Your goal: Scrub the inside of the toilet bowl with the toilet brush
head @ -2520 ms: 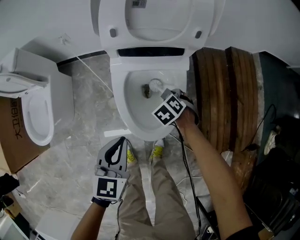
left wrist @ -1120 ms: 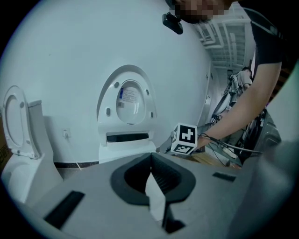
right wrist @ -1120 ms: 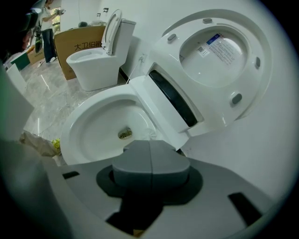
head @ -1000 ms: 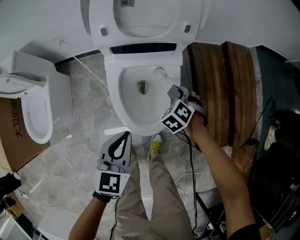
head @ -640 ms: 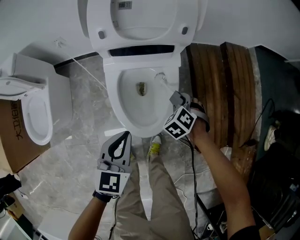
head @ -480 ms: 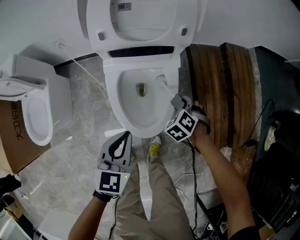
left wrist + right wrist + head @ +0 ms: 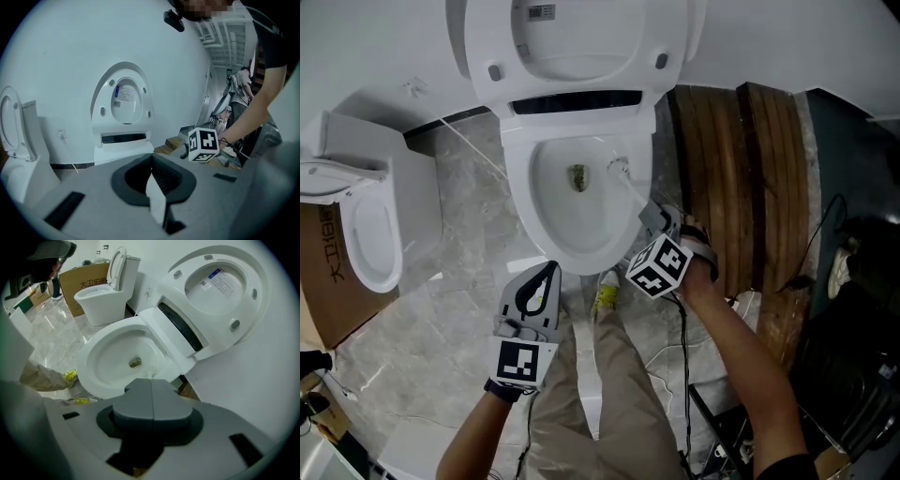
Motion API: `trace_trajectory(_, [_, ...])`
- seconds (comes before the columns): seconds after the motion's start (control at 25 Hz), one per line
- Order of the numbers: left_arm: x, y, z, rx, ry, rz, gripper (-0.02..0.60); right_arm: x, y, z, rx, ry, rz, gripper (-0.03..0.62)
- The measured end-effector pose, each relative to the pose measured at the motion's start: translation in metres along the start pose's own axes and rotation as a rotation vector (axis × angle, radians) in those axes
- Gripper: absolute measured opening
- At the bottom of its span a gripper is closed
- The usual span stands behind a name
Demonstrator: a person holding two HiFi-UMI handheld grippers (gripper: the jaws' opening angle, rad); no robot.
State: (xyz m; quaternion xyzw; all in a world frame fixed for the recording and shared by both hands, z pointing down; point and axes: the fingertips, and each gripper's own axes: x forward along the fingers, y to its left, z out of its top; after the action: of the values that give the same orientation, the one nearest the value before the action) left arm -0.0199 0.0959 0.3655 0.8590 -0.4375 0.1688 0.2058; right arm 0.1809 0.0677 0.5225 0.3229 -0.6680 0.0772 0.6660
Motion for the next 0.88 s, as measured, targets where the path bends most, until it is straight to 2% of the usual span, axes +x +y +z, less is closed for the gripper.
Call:
trace_trajectory(0.12, [0.001, 0.001, -0.002, -0.004, 0.008, 0.006, 0.011, -0.002, 0.004, -0.007, -0.02, -0.005, 0.006, 0.153])
trace_trajectory(0.88, [-0.005, 0.002, -0.009, 0.017, 0.025, 0.0, 0.011, -0.026, 0.045, -0.025, 0.058, 0.03, 0.089, 0.153])
